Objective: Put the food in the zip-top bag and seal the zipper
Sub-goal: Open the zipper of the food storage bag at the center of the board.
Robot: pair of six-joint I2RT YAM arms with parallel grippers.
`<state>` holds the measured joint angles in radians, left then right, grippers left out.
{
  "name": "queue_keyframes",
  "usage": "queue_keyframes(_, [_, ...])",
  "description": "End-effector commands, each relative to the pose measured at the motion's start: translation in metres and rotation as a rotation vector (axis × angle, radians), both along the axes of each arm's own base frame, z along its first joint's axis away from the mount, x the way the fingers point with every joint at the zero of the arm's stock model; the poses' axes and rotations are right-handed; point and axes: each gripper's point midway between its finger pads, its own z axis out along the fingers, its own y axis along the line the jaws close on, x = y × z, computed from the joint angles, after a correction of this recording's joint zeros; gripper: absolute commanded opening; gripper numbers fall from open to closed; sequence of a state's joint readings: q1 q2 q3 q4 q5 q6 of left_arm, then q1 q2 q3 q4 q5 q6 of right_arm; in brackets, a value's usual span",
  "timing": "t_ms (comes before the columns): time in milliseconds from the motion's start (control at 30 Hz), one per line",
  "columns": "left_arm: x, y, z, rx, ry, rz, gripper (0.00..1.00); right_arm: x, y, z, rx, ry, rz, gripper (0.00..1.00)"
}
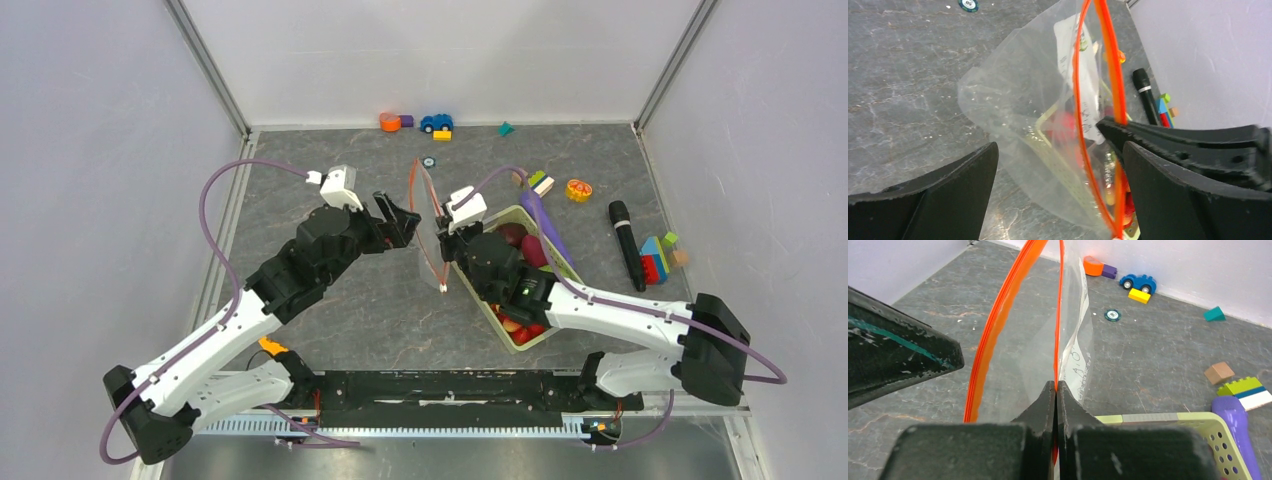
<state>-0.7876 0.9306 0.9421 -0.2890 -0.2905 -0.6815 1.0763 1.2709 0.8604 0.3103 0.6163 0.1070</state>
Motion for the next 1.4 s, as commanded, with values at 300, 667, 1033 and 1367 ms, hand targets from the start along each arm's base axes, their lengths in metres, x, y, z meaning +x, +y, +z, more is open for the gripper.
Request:
queue_keyframes(300, [0.014,-0.007,-0.036,-0.002,0.102,0.075,0.86,0.003,0.012,0.036,0.232,-0.018,-0.07,0.0])
queue_keyframes(667, [0.02,-0.023,-0.058,0.074,0.188,0.037,0.1,-0.004,0.011,0.024,0.212,-0.003,-0.025,0.0])
queue_keyframes(1033, [0.017,0.063,-0.058,0.352,0.161,0.316,0.02,0.007,-0.031,-0.009,0.12,0.029,-0.136,0.0])
queue_keyframes(1367, [0.002,0.097,-0.07,0.501,0.206,0.359,0.02,0.033,-0.056,-0.082,0.136,0.207,-0.122,0.0])
